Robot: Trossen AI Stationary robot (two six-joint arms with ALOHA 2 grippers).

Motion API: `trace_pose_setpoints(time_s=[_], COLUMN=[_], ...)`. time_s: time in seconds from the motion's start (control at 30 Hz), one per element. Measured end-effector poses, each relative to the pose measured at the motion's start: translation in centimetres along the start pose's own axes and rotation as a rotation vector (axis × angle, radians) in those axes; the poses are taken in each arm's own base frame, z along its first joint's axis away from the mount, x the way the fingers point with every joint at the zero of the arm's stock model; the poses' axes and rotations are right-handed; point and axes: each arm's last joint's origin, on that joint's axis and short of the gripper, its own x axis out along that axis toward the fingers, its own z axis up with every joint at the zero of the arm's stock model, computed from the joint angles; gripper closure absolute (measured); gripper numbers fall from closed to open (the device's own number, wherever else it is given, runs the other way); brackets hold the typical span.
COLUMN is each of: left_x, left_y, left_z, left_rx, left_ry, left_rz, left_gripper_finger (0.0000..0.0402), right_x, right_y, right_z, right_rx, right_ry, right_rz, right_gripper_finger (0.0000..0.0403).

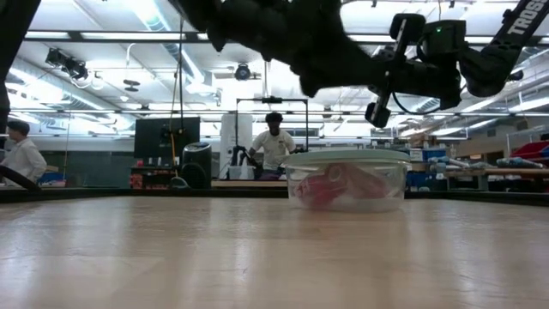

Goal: Roll bandage
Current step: Close the green tupperware

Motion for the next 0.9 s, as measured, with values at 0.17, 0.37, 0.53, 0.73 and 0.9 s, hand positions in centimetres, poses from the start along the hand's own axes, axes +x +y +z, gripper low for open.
trace_pose_setpoints(time_s=[0.17,0.37,0.53,0.73,0.9], left_x=[0.0,-0.7,-0.9,-0.8,-0.6], left_y=[-0.4,1.9,4.2,4.7,3.7], left_z=[-0.7,-1.7,-2.3,-2.9,-3.1], left_rx=[-0.034,-0.179,-0.319,-0.344,-0.346], left_ry=[-0.196,-0.319,-0.271,-0.217,-0.183], left_rz=[-0.171,-0.225,-0.185,-0.156,-0.152], left_gripper_finger=[0.0225,0.0225,0.0225,0.0225,0.0225], right_x=[0.3,0.4,0.1,0.3,0.8], right_y=[0.1,0.2,0.2,0.4,0.6], right_z=[-0.2,0.0,-0.1,-0.5,-0.7], right_rx=[0.027,-0.016,-0.024,0.004,0.058], right_ry=[-0.032,-0.069,0.013,0.093,0.039], right_rz=[-0.012,-0.024,0.025,0.069,0.039], right_gripper_finger=[0.04,0.0392,0.039,0.0392,0.0392])
